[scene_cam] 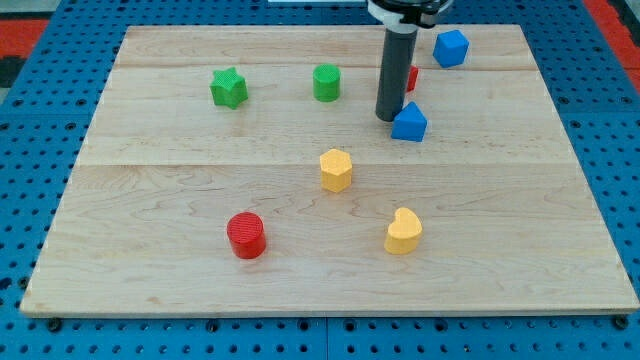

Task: Keep blue triangle on top right to green circle

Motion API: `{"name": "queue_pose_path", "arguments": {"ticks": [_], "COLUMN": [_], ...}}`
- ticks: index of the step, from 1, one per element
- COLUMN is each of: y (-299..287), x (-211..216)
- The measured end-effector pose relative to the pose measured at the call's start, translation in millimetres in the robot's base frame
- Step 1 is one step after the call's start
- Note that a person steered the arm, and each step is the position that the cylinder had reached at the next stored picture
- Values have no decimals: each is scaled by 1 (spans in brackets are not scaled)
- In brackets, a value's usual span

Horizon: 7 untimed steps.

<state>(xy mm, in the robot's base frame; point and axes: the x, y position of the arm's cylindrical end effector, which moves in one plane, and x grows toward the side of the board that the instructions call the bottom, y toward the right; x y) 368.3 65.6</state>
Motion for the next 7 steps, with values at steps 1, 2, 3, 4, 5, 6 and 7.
{"name": "queue_pose_path", "arguments": {"ticks": [1, 2, 3, 4, 5, 6, 7], "y": [-12, 33, 79, 114, 137, 101, 64], "x": [26, 59, -8, -60, 8, 32, 8]}}
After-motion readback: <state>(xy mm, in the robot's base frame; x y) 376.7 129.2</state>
